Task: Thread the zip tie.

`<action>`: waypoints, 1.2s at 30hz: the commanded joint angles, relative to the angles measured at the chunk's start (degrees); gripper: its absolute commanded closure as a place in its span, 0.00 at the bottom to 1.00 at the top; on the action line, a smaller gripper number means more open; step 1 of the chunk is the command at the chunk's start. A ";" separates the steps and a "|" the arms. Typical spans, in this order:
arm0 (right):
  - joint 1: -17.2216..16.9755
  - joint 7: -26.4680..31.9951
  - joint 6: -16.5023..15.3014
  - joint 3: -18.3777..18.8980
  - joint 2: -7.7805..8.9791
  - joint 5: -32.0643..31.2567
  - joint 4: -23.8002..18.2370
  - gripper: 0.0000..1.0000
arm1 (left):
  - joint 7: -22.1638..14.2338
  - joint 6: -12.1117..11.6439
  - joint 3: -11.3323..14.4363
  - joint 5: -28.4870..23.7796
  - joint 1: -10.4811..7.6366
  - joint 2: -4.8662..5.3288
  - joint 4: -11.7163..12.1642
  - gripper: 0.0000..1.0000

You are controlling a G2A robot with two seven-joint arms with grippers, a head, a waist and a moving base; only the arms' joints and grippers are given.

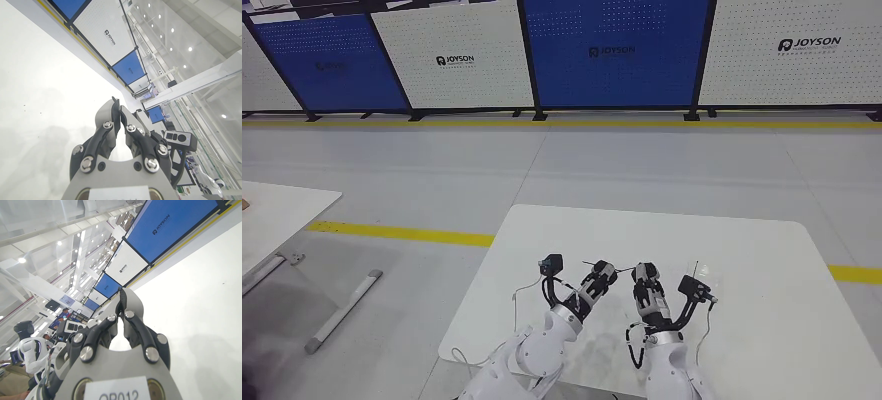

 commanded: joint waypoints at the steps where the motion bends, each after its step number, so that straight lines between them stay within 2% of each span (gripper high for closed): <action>1: 0.06 -0.06 -0.16 -0.06 -0.02 0.05 0.18 1.00 | 0.01 -0.04 -0.05 -0.06 0.02 -0.01 -0.01 1.00; 14: 0.44 0.55 0.01 -0.41 -0.02 -0.93 0.56 1.00 | 0.51 -0.24 0.13 -0.28 -0.11 -0.15 0.07 1.00; 15: 0.42 0.51 0.11 -0.36 -0.01 -1.01 0.53 1.00 | 0.59 -0.21 0.19 -0.27 -0.14 -0.17 0.09 0.84; 16: 0.40 0.47 0.31 -0.33 0.00 -1.20 0.52 1.00 | 0.69 -0.19 0.21 -0.13 -0.18 -0.18 0.11 0.78; 18: 0.39 0.48 0.81 -0.30 0.01 -1.55 0.51 1.00 | 0.99 -0.21 0.26 0.03 -0.24 -0.22 0.19 0.72; 22: 0.58 0.43 1.69 -0.43 -0.04 -2.01 0.86 1.00 | 1.40 -0.22 0.21 -0.13 -0.37 -0.29 0.27 0.68; 26: 0.75 0.26 2.17 -0.54 -0.09 -2.29 1.12 1.00 | 1.69 -0.30 -0.12 -0.22 -0.21 -0.28 0.17 0.70; 30: 0.70 -0.19 2.44 -0.57 -0.12 -2.57 1.05 1.00 | 1.71 -0.46 -0.70 -0.15 0.11 -0.19 0.06 0.79; 33: 0.51 -0.47 2.43 -0.53 -0.13 -2.62 0.89 1.00 | 1.67 -0.49 -0.98 -0.09 0.32 -0.14 -0.15 0.92; 36: 0.28 -0.76 2.49 -0.48 -0.15 -2.42 0.72 1.00 | 1.59 -0.56 -1.08 0.09 0.46 -0.12 -0.31 0.95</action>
